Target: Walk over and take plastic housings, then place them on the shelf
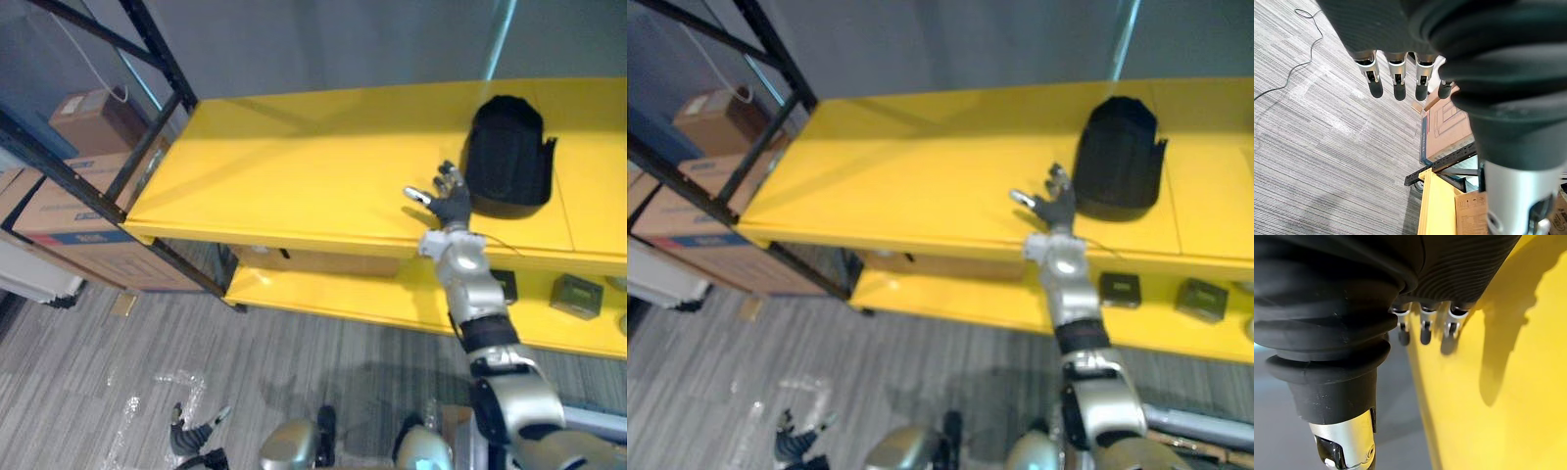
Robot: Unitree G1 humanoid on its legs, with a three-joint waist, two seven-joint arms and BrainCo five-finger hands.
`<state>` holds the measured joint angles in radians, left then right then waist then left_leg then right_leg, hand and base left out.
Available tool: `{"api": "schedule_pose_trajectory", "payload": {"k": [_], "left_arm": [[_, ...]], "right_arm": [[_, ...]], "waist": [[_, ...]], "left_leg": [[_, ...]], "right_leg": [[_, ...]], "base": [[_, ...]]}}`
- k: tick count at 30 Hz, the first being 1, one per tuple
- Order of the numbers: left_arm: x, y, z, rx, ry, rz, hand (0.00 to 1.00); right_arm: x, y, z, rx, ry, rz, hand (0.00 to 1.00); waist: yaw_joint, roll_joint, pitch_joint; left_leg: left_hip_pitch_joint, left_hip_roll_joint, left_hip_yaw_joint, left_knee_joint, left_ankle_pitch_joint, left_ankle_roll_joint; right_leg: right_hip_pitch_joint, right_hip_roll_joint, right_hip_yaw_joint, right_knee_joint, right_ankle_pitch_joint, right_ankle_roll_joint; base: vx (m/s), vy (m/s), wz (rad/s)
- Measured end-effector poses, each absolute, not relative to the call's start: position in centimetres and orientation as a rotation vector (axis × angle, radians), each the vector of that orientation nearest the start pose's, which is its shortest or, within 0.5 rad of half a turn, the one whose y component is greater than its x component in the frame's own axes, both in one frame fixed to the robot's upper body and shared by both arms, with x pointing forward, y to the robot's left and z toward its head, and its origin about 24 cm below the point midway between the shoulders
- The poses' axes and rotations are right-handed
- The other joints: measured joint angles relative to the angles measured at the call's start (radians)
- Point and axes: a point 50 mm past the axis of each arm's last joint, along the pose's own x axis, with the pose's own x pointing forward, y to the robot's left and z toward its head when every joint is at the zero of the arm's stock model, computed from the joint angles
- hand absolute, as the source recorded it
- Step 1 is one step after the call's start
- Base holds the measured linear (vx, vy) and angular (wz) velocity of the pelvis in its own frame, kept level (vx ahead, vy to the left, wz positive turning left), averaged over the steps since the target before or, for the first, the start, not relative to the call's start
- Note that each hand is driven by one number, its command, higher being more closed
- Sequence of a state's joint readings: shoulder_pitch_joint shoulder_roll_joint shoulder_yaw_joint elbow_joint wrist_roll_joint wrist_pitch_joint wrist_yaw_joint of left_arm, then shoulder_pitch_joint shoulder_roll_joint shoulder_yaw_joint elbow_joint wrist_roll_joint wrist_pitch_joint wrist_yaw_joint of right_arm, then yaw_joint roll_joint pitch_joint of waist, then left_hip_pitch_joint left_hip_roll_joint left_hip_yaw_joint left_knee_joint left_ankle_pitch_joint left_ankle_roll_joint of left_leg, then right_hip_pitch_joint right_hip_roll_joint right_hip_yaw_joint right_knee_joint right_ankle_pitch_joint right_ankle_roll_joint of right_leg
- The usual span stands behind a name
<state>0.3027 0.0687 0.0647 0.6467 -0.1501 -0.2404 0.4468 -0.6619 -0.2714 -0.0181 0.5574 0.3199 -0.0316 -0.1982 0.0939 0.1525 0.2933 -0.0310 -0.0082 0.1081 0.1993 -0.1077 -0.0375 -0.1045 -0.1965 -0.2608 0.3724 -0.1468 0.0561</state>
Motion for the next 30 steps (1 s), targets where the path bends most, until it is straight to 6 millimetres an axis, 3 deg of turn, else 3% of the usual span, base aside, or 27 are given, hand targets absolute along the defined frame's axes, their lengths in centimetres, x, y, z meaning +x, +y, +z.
{"api": "schedule_pose_trajectory", "payload": {"k": [30], "left_arm": [[10.30,21.70,-11.84,0.072,0.692,0.646,0.00]], "right_arm": [[36.93,-19.96,12.71,0.070,-0.139,-0.260,0.00]], "waist": [[0.001,-0.002,0.000]], "left_leg": [[0.014,-0.015,0.007,-0.025,0.014,0.006]], "right_leg": [[-0.002,-0.013,0.009,-0.002,0.005,0.007]], "base": [[0.00,0.001,-0.01]]}}
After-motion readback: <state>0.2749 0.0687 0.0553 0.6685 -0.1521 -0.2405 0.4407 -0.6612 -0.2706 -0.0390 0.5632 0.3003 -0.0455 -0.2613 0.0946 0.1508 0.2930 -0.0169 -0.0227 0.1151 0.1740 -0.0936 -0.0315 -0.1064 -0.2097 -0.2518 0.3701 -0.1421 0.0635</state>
